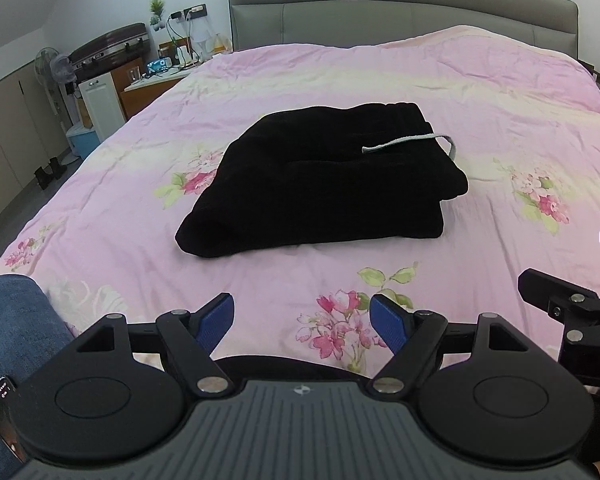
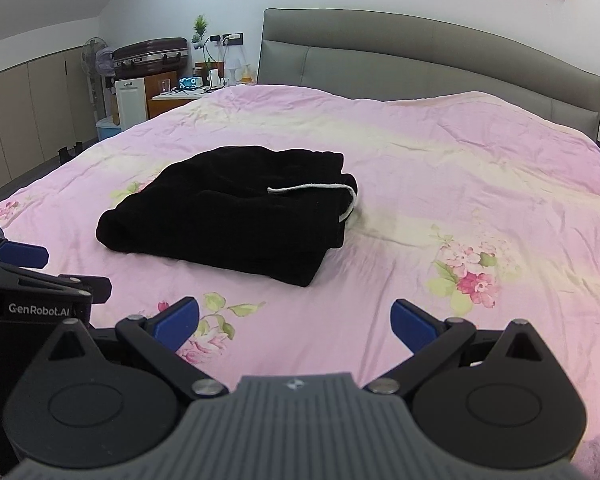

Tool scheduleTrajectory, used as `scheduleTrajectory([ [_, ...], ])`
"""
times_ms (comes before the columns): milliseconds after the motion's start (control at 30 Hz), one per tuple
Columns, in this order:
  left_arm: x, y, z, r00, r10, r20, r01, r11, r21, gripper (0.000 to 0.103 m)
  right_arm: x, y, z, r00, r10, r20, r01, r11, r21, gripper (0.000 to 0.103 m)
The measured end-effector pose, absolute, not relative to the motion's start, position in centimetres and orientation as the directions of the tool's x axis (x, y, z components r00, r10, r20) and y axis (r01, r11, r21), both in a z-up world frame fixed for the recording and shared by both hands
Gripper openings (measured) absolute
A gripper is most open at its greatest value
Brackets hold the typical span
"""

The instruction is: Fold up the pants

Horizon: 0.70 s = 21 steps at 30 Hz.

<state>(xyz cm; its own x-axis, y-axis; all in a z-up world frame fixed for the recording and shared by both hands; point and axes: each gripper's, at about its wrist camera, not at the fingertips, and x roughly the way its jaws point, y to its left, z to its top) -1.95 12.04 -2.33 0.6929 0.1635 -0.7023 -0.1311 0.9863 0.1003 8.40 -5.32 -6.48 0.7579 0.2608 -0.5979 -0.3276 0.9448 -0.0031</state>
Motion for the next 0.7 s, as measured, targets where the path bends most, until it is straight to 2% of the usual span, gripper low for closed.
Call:
scheduleTrajectory([
  [700, -2.3, 11.5, -1.2, 0.694, 0.17, -0.7, -0.143, 0.985, 0.097, 0.09, 7.5, -5.3, -5.5, 0.776, 0.304, -0.552, -0.355, 0.935, 0.016, 0.098],
])
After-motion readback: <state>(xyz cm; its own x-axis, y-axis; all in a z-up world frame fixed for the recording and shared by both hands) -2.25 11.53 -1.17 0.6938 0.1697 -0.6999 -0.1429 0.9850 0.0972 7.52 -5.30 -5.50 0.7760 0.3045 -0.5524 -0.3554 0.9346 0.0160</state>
